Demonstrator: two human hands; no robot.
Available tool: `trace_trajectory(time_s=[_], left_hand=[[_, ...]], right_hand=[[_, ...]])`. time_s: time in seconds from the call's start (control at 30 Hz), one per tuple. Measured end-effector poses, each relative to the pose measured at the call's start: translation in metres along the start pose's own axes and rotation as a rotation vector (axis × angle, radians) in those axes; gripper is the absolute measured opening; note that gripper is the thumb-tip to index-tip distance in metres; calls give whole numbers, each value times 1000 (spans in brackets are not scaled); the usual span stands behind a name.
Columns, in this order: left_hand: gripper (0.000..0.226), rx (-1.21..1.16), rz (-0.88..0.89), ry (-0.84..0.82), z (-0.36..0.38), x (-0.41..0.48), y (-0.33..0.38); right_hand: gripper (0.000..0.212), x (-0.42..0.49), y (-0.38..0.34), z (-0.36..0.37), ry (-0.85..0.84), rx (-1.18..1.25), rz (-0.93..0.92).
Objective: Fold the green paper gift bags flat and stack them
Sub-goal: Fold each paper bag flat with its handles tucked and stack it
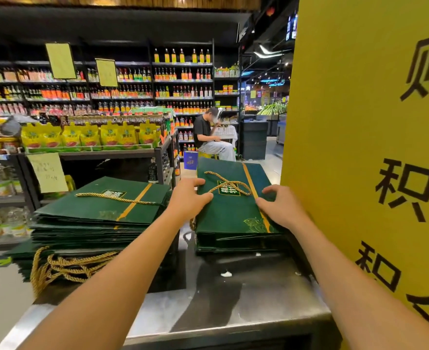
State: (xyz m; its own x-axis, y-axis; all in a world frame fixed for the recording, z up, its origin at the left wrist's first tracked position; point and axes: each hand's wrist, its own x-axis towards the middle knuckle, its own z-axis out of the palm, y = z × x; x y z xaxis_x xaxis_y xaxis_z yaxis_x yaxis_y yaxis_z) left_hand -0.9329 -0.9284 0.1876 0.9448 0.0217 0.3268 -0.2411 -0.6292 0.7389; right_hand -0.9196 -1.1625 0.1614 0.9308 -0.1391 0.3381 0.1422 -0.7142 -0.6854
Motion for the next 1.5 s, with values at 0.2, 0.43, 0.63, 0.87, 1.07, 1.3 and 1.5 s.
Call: trace_trajectory(time_s=[0.2,0.43,0.63,0.87,1.07,1.3,1.5], left_hand=[[61,144,-20,-85,14,16,-21],[66,134,76,-21,22,25,-28],[63,587,202,-191,43,44,-16],[62,719,66,-376,70,41,-43],[64,777,45,-418,73,43,-43],[64,751,54,-398,69,39,-40],[59,722,161,-230,47,35,-25]], right_hand=[[41,6,17,22,-67,-52,-18],[36,8,24,33,35,-41,-94],[67,39,14,47,-205,-329,-183],[81,41,34,72,-415,-468,-113],[83,43,38,76,-424,-526,-114],[83,40,33,72,-431,-517,-119],[84,23,12,49,-236,-291,-142]])
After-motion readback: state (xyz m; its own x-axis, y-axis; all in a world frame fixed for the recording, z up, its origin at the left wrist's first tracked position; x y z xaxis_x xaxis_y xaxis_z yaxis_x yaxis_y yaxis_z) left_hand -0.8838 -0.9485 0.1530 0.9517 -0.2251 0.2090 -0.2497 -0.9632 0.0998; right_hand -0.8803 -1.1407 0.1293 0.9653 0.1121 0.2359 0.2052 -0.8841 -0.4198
